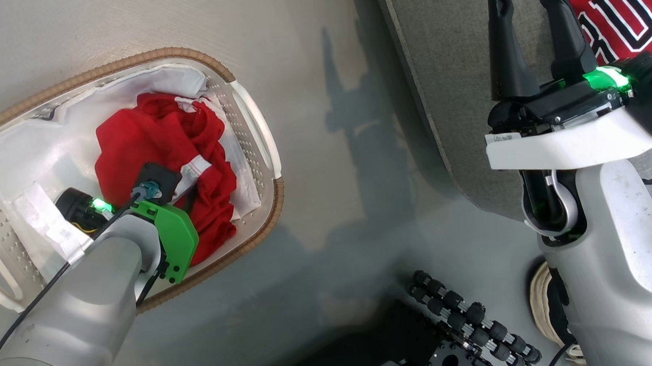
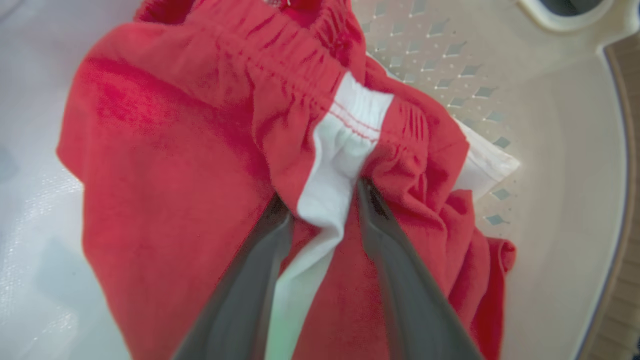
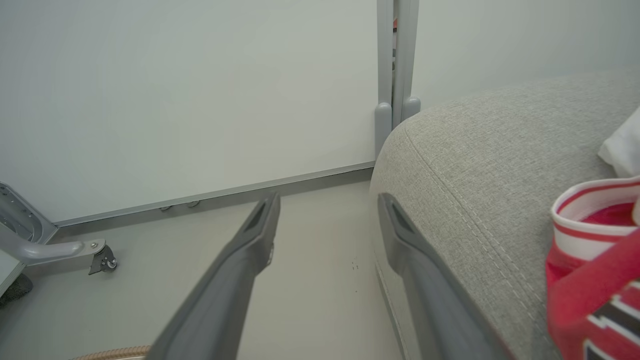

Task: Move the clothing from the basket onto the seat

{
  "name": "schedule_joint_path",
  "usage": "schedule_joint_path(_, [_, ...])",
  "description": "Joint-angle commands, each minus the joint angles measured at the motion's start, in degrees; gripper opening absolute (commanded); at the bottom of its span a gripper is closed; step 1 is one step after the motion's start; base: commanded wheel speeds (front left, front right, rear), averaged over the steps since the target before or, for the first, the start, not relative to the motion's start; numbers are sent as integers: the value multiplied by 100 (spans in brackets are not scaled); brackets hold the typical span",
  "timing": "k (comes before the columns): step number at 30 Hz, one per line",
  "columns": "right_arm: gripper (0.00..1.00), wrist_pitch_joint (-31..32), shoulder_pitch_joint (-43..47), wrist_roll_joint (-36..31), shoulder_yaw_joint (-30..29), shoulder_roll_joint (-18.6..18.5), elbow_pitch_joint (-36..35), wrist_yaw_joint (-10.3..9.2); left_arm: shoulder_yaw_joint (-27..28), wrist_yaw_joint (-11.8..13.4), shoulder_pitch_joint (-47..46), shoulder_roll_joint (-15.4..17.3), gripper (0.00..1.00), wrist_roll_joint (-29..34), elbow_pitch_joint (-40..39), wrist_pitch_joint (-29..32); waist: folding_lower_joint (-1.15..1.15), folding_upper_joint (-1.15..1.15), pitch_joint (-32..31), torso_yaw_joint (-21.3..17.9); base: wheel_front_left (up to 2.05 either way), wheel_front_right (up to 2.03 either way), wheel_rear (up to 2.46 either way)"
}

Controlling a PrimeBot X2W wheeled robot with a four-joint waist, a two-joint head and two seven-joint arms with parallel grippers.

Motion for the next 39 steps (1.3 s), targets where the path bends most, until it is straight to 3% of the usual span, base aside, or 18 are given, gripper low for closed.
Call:
schedule_joint_path(1, [100,-11,23,42,11,-14,-17,-7,-18,-15,-30,36,0,-93,-35,58,0,0,-3,1,0,0,0])
schedule_joint_path(9, [100,-11,-102,49,41,-14,55,-8,-76,-15,-95,120,0,-390,-137,-91,0,0,-119,3,0,0,0])
schedule_joint_path(21, [100,-11,69,-223,-19,-17,326,-7,-1,-15,267,-199,0,-688,-249,-472,0,0,-1101,417,0,0,0])
schedule_joint_path(27, [100,-11,323,-418,-95,-18,575,-7,621,-15,632,-287,0,-379,-723,-455,0,0,-1771,737,0,0,0])
schedule_joint_path(39, [100,-12,1100,-550,-356,-21,967,-8,2506,3,1846,-509,0,904,-1993,-458,0,0,-2894,1382,0,0,0])
